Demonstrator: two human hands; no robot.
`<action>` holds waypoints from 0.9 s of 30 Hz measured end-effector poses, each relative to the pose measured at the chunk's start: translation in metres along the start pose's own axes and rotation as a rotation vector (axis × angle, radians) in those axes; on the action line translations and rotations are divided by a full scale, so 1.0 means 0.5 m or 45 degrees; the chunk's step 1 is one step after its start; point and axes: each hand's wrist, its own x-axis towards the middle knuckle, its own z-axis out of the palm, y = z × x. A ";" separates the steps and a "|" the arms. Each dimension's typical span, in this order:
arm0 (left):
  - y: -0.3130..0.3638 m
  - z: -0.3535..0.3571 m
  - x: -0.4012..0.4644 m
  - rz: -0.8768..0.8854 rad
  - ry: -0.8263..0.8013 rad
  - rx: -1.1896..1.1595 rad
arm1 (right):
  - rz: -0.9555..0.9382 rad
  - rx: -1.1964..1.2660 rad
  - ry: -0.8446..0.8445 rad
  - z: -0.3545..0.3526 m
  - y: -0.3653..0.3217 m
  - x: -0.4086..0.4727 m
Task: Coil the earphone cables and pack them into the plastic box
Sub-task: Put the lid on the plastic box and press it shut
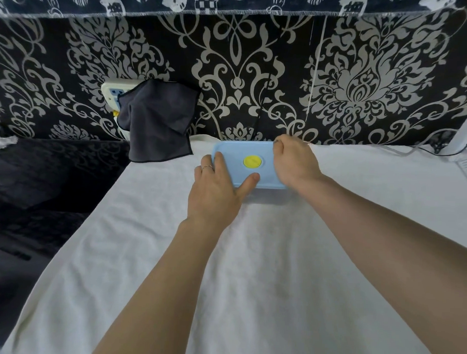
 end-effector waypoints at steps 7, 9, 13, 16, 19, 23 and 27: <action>-0.002 0.002 -0.005 -0.021 -0.021 -0.122 | 0.107 0.296 -0.092 -0.006 0.002 -0.005; -0.002 -0.001 -0.003 -0.034 -0.045 -0.220 | 0.183 0.364 -0.060 -0.009 -0.003 -0.009; -0.004 -0.008 -0.004 -0.068 -0.060 -0.457 | 0.397 0.369 0.339 -0.021 -0.015 -0.029; -0.005 -0.015 -0.003 -0.094 -0.054 -0.482 | 0.502 0.583 0.329 -0.013 -0.020 -0.053; -0.005 -0.014 -0.001 -0.071 -0.060 -0.476 | 0.420 0.593 0.203 0.011 -0.029 -0.084; -0.008 -0.009 -0.005 -0.042 -0.079 -0.473 | 0.308 0.462 0.166 0.026 -0.033 -0.104; 0.001 -0.030 -0.010 -0.055 -0.108 -0.359 | 0.403 0.388 0.110 -0.003 -0.035 -0.114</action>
